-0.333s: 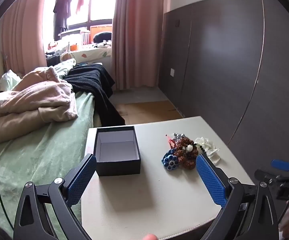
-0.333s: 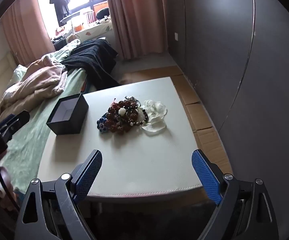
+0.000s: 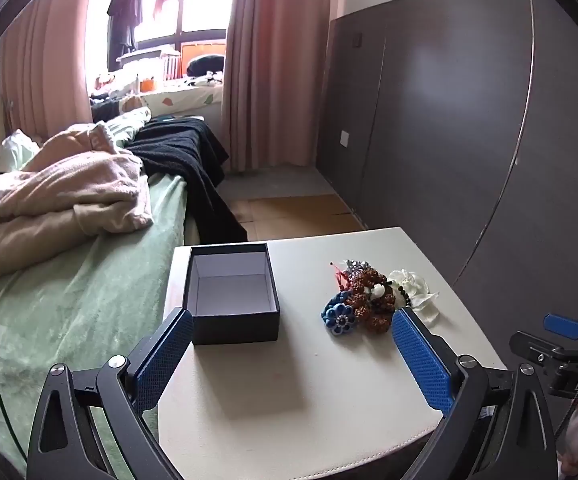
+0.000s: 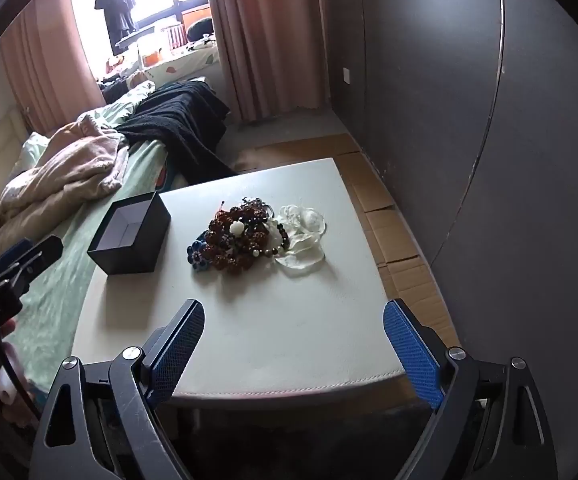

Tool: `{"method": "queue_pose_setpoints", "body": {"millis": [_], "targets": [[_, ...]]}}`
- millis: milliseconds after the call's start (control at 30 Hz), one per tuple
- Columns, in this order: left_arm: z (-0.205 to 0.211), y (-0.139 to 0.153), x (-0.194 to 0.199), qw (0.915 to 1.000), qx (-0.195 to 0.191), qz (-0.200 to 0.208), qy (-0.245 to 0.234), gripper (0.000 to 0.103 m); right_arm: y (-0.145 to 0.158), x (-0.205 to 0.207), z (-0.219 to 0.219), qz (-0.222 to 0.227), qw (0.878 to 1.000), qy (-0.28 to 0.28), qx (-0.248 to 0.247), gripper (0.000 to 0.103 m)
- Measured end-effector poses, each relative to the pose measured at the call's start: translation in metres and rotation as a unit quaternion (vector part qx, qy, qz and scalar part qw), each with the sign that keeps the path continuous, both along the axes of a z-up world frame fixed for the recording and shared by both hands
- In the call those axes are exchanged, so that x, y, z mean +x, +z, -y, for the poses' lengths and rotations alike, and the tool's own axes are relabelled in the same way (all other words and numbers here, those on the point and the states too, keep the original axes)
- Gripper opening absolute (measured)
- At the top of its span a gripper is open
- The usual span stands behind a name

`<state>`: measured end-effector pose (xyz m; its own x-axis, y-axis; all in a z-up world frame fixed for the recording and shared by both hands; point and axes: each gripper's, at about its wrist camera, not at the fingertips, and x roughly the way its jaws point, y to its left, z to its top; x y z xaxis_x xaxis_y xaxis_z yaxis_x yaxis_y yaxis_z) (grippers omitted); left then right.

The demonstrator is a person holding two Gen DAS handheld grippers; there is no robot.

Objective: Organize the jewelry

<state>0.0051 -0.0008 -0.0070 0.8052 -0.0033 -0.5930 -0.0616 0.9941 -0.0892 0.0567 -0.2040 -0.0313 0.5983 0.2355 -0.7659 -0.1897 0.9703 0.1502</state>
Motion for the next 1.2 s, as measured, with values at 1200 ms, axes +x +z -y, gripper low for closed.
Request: {"method": "queue_pose_setpoints", "body": {"millis": [1200], "targets": [[-0.007,0.001,-0.001,0.9997,-0.023,0.007,0.006,0.1,0.003,-0.012,0.013,0.001,1.0,-0.009,0.003,0.091]]}}
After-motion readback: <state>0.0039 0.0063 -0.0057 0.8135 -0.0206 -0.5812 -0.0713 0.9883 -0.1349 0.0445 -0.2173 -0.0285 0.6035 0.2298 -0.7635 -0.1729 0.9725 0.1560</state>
